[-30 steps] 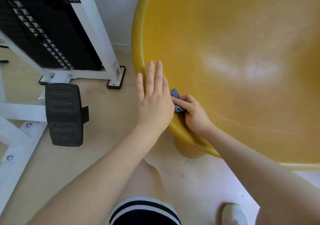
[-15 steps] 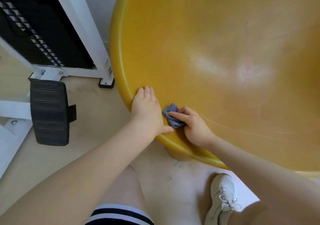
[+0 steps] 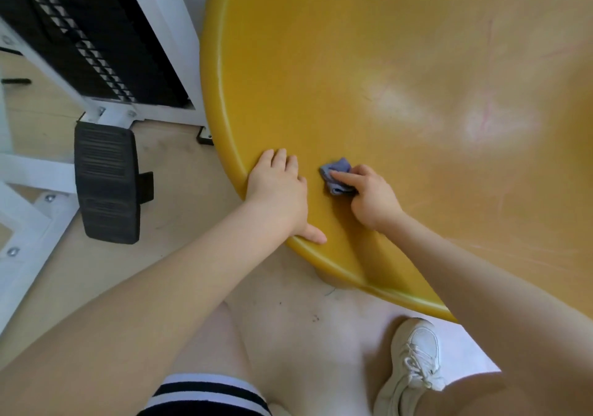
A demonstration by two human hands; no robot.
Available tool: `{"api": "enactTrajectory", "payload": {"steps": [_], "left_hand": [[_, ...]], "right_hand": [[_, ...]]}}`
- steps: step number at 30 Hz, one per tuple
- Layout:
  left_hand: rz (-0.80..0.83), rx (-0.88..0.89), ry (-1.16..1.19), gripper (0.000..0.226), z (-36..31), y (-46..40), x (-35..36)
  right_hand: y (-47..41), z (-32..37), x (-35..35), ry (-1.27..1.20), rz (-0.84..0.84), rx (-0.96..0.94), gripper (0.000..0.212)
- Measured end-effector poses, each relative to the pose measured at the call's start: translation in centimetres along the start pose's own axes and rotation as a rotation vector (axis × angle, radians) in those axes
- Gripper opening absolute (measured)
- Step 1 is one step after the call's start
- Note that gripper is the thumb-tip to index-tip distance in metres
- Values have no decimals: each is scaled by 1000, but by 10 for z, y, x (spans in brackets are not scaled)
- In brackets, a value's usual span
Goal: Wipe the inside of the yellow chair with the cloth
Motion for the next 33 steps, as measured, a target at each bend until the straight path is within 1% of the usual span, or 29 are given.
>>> {"api": "enactTrajectory", "payload": {"steps": [3,5,7,9,10,11,12,14,15,17,20,21,23,27,28,30,33], "left_hand": [[-16,-2,19,115,-3,0,1],[-30,-3,15,119,-5,2,3],[-40,-11,9,123,-8,3,4],[-43,-14,4,126,-10,3,4],[-42,-16,5,126,-11,3,4],[-41,-17,4,126,-11,3,4],[-43,-14,-1,127,-12,3,4],[-48,-1,-9,127,-12,2,5],[-49,5,-8,127,-12,3,5],[-48,11,-1,129,-12,4,5],[-36,5,-6,135,-13,3,9],[-34,9,-7,137,-14,3,10],[-42,22,-4,140,-15,4,9],[-53,70,15,133,-18,4,9],[-55,94,28,128,-20,4,10],[-67,145,64,120,-26,5,10],[-127,190,123,107,-37,5,7]], "right_hand": [[45,27,-3,-156,63,-199,66],[68,32,2,-187,97,-264,67],[70,29,4,-126,97,-352,63],[53,12,6,48,58,-433,57],[41,0,5,128,13,-420,55],[26,-14,3,188,-37,-362,55],[12,-27,-2,237,-66,-263,56],[-8,-47,-6,271,-62,-52,58],[-12,-48,-6,235,-45,-3,59],[-5,-33,-6,83,22,-7,57],[36,9,-1,-111,162,-161,56],[51,22,-2,-145,161,-191,56],[73,41,-6,-187,93,-213,61],[81,40,0,-251,77,-204,57],[78,33,2,-230,66,-212,56],[69,8,4,-109,13,-199,55],[56,-48,-1,181,-67,-53,58]]}}
Point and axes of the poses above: each hand's wrist, its own y-axis away from the middle knuckle, its own x-axis out of the palm, z = x × y, the point moved 7 cm from there along -y, towards the middle knuckle, and after that the axes turned 6 degrees about y, right-handed, at the moved point
